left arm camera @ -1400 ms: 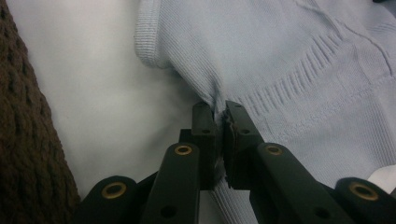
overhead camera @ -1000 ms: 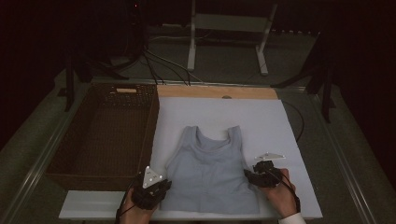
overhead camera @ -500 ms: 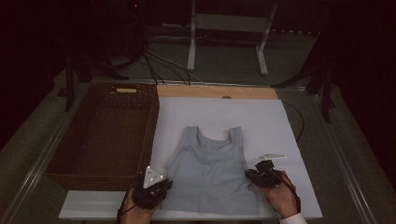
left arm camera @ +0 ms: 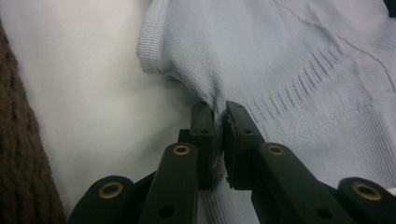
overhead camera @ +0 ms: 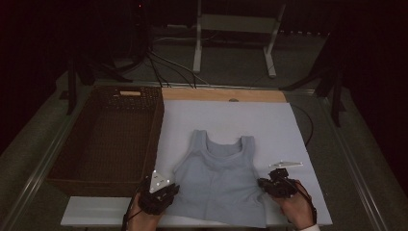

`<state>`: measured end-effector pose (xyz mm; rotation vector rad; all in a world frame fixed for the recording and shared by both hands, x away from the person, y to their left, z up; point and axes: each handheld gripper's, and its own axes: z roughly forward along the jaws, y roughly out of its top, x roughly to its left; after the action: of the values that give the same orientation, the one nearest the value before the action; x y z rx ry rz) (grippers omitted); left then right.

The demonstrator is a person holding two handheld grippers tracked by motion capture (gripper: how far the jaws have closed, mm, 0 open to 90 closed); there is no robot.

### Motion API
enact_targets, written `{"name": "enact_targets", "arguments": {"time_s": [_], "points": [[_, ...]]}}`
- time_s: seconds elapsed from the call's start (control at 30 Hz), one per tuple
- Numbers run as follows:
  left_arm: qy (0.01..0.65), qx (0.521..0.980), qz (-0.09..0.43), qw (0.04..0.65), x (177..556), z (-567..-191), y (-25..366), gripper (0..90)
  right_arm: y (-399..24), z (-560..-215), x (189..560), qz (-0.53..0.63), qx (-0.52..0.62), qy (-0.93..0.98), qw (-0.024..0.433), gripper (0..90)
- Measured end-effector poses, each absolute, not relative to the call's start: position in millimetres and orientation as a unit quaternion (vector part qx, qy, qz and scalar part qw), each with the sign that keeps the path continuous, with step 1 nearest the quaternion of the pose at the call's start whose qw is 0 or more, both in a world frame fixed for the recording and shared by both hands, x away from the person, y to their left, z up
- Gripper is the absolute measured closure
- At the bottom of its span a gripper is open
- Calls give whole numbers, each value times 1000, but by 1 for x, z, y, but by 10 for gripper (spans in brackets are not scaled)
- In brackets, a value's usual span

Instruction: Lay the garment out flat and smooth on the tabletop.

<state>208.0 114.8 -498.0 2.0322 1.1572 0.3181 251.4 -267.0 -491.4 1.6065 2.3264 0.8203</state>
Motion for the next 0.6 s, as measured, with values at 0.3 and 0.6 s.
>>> {"name": "enact_targets", "arguments": {"time_s": [0.3,0.6], "points": [[448,797,119,386,205,-496,111,835,-274,-489,250,284,542,783,116,787],[457,793,122,384,204,-496,118,834,-294,-480,251,325,569,737,166,553]]}}
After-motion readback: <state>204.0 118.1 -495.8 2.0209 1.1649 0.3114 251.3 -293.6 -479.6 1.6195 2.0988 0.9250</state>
